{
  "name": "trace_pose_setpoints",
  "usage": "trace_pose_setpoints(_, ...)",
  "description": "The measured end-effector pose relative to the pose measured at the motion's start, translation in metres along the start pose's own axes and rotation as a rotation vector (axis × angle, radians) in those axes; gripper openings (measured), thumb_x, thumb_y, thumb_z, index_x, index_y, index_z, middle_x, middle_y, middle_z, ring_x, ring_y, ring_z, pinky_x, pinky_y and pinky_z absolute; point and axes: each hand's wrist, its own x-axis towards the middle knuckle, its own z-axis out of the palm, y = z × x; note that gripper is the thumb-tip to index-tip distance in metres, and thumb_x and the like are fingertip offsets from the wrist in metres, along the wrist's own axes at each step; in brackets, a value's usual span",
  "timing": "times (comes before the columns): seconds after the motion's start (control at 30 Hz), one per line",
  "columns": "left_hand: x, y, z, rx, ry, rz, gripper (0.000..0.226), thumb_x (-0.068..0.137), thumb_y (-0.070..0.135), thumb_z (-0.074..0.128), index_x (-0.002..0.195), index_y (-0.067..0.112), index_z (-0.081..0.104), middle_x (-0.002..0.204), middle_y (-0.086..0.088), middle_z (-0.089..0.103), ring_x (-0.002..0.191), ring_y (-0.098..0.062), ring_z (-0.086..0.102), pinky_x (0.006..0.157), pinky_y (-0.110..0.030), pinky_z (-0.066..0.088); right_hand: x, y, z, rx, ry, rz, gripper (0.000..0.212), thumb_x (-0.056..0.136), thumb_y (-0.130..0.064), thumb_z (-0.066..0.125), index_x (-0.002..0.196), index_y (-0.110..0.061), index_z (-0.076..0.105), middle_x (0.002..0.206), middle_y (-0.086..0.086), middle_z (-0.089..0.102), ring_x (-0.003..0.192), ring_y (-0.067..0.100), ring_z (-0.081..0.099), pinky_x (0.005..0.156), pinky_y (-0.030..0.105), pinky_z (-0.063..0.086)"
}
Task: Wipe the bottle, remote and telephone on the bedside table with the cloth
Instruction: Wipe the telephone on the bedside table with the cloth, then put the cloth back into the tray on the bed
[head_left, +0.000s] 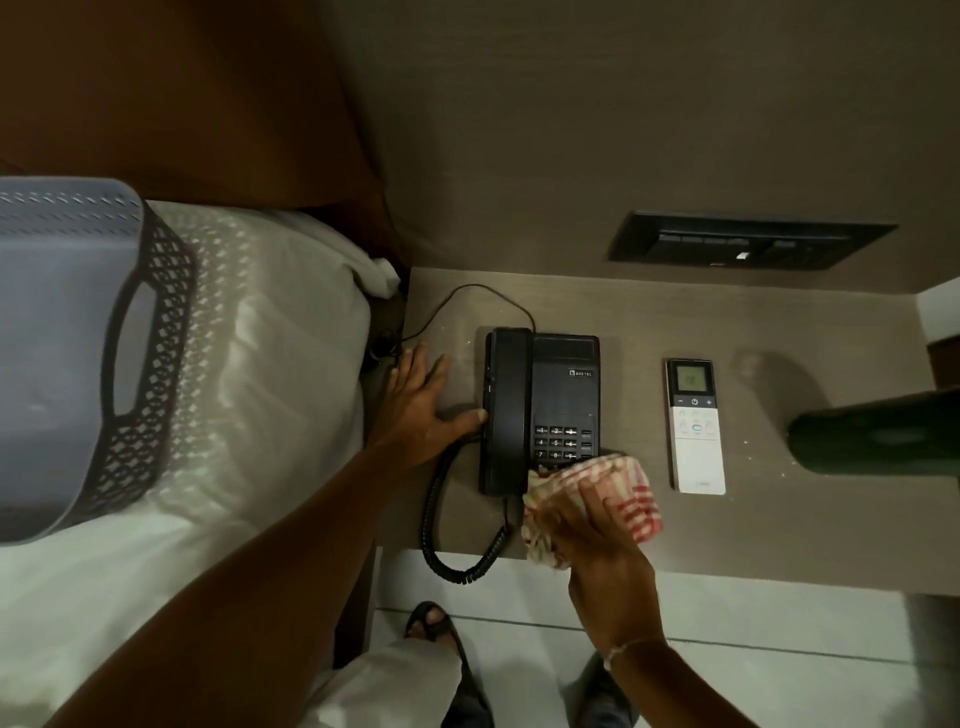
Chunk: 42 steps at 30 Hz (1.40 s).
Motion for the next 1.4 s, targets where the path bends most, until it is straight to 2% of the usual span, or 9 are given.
trace_pose_setpoints(0.23,-0.032,0.032,-0.015,-0.240,0.092,-0.098,0.084,0.095,0.052,0.046,0.158,0.016,0.005,0.168,-0.007,-0.003,0.153,-0.026,-0.008,0.124,-0.051,0.006,0.025,-0.016,-0.065,0.390,0.092,0.315,0.045,0.083,-0.008,0.063,0.125,-0.025,0.058,0.114,0.002,0.069,0.099,0.019,0.066,0.086,0.033,0.054)
trace_pose_setpoints(0.33,-0.074,0.070,-0.042,-0.764,0.012,-0.219,0.064,0.093,0.050,0.050,0.150,0.022,0.036,0.159,-0.009,0.035,0.143,-0.024,0.037,0.117,-0.054,0.031,0.059,-0.034,-0.119,0.764,0.092,0.612,0.029,0.094,-0.010,0.053,0.119,-0.024,0.057,0.099,-0.008,0.064,0.088,0.004,0.063,0.083,0.026,0.055)
trace_pose_setpoints(0.47,-0.145,0.098,-0.099,-1.138,-0.239,-0.087,0.040,0.093,0.040,0.060,0.127,0.019,0.065,0.123,-0.003,0.072,0.111,-0.015,0.068,0.099,-0.037,0.054,0.098,-0.076,-0.180,1.147,0.125,0.518,0.029,0.093,0.005,0.051,0.112,-0.015,0.061,0.105,0.001,0.069,0.093,0.004,0.067,0.079,0.020,0.053)
trace_pose_setpoints(0.67,-0.210,0.049,-0.200,-1.196,0.224,-0.186,0.018,0.086,0.018,0.074,0.103,0.013,0.077,0.097,-0.006,0.080,0.089,-0.025,0.076,0.083,-0.046,0.062,0.152,-0.195,-0.218,1.284,0.017,0.453,0.027,0.091,-0.012,0.061,0.116,-0.022,0.062,0.107,-0.008,0.070,0.096,0.006,0.068,0.079,0.025,0.055)
trace_pose_setpoints(0.87,-0.232,-0.060,-0.279,-0.855,0.486,-0.323,0.028,0.080,0.039,0.068,0.096,0.018,0.078,0.087,-0.002,0.080,0.087,-0.025,0.076,0.079,-0.049,0.062,0.215,-0.293,-0.193,0.794,-0.033,0.215,0.041,0.079,-0.049,0.062,0.108,-0.019,0.067,0.108,0.001,0.070,0.103,0.019,0.062,0.087,0.040,0.053)
trace_pose_setpoints(1.0,-0.206,-0.113,-0.298,-0.664,0.423,-0.464,0.031,0.082,0.041,0.068,0.102,0.020,0.077,0.094,-0.005,0.080,0.085,-0.027,0.075,0.079,-0.052,0.061,0.262,-0.326,-0.167,0.077,0.013,0.031,0.039,0.081,-0.047,0.057,0.111,-0.025,0.068,0.147,0.009,0.044,0.141,0.037,0.023,0.113,0.056,0.016)
trace_pose_setpoints(1.13,-0.178,-0.131,-0.288,-0.505,0.301,-0.559,0.034,0.089,0.035,0.069,0.117,0.016,0.073,0.110,-0.009,0.076,0.091,-0.024,0.072,0.082,-0.035,0.060,0.283,-0.336,-0.135,-0.248,-0.119,0.028,0.038,0.086,-0.051,0.051,0.116,-0.033,0.065,0.161,0.011,0.012,0.144,0.044,-0.010,0.110,0.062,-0.009)
trace_pose_setpoints(1.27,-0.165,-0.133,-0.279,-0.419,0.245,-0.612,0.033,0.088,0.030,0.071,0.118,0.018,0.073,0.109,-0.010,0.077,0.088,-0.024,0.073,0.079,-0.031,0.057,0.282,-0.334,-0.122,-0.278,-0.197,0.116,0.053,0.093,-0.041,0.043,0.145,-0.030,0.038,0.161,0.014,0.004,0.143,0.044,-0.013,0.106,0.063,-0.014)
trace_pose_setpoints(1.4,-0.170,-0.127,-0.277,-0.360,0.196,-0.641,0.034,0.087,0.030,0.069,0.119,0.020,0.072,0.104,-0.010,0.078,0.079,-0.026,0.074,0.085,-0.033,0.059,0.259,-0.333,-0.167,0.157,-0.193,0.227,0.036,0.086,-0.050,0.052,0.118,-0.036,0.062,0.155,0.011,0.029,0.144,0.041,0.010,0.113,0.059,0.008)
